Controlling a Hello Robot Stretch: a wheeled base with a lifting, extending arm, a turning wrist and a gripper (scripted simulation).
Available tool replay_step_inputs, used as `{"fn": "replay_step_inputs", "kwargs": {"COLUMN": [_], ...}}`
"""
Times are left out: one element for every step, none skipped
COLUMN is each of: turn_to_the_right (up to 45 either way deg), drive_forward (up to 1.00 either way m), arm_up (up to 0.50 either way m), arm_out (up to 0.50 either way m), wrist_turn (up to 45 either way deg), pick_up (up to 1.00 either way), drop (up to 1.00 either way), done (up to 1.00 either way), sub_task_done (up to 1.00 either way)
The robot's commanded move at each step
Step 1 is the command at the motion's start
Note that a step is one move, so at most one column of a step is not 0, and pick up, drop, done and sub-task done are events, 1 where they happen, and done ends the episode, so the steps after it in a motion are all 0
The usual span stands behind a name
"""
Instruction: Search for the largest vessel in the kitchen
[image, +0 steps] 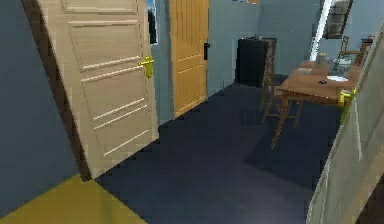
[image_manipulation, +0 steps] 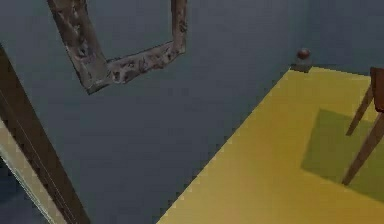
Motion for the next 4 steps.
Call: {"fn": "replay_step_inputs", "kwargs": {"turn_to_the_right": [0.0,12.0,0.0,0.0], "drive_forward": [0.60,0.00,1.00,1.00], "arm_up": [0.00,0.00,0.00,0.00], "arm_out": [0.00,0.00,0.00,0.00], "wrist_turn": [0.0,0.0,0.0,0.0], "pick_up": [0.00,0.00,0.00,0.00], "drop": [0.00,0.00,0.00,0.00], "done": [0.00,0.00,0.00,0.00], "sub_task_done": [0.00,0.00,0.00,0.00]}}
